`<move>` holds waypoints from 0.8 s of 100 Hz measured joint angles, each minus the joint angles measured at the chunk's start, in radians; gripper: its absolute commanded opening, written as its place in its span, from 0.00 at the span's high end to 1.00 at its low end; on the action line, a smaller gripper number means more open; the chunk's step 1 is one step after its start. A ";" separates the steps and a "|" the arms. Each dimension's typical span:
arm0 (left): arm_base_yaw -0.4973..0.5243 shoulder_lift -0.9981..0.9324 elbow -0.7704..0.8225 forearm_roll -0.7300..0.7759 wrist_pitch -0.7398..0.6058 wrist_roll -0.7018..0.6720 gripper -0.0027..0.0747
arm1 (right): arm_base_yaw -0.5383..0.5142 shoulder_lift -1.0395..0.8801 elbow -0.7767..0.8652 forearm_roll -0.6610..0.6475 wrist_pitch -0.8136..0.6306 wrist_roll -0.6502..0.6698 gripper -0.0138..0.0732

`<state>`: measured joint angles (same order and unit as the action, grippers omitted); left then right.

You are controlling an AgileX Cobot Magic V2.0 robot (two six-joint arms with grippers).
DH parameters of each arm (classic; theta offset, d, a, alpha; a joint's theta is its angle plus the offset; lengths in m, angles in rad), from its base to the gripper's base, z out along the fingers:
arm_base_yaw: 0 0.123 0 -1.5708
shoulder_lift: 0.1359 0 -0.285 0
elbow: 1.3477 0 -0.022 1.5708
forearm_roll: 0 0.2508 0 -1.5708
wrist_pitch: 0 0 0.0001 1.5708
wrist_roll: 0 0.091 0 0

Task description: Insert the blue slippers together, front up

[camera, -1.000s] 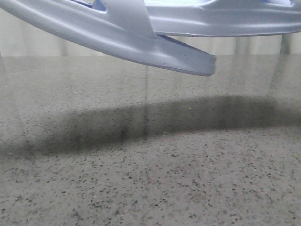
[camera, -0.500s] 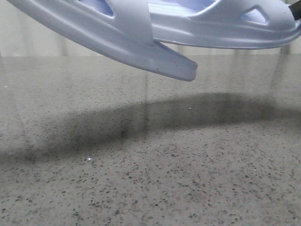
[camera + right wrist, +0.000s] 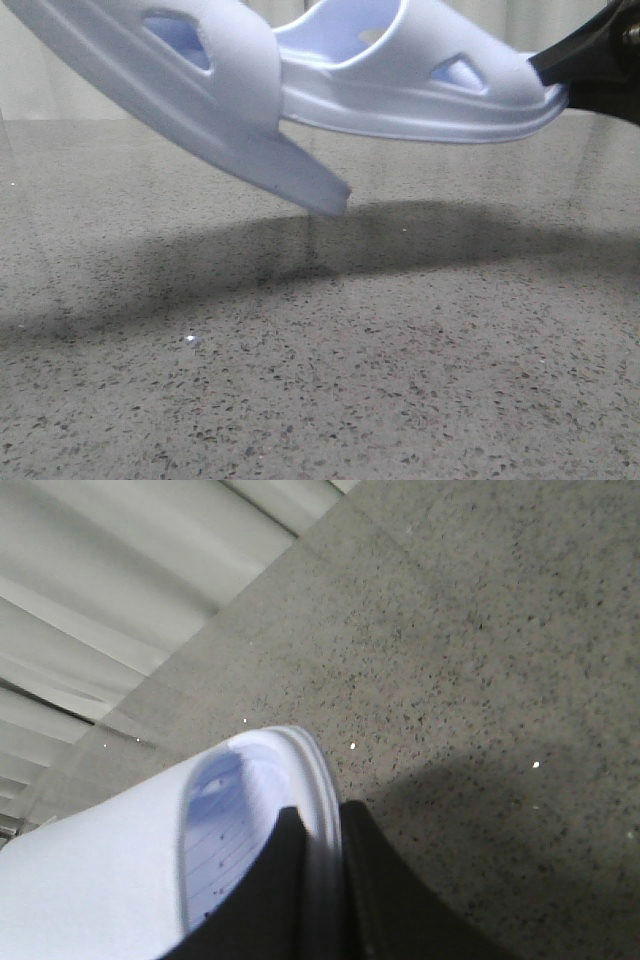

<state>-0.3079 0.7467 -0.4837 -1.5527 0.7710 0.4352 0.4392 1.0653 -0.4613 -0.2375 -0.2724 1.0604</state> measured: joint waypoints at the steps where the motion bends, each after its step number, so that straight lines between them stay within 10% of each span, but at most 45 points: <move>1: 0.000 0.000 0.000 0.000 0.000 0.001 0.94 | 0.000 0.002 0.000 0.000 0.000 0.000 0.96; 59: 0.000 -0.006 -0.002 -0.033 0.027 0.013 0.94 | 0.032 0.028 0.006 -0.030 -0.006 -0.033 0.95; 80: 0.000 -0.004 -0.004 -0.039 0.036 0.015 0.94 | -0.030 0.028 0.006 -0.077 0.033 -0.034 0.75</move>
<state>-0.3079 0.7429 -0.4875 -1.5916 0.8070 0.4503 0.4090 1.0933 -0.4556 -0.3140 -0.2396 1.0260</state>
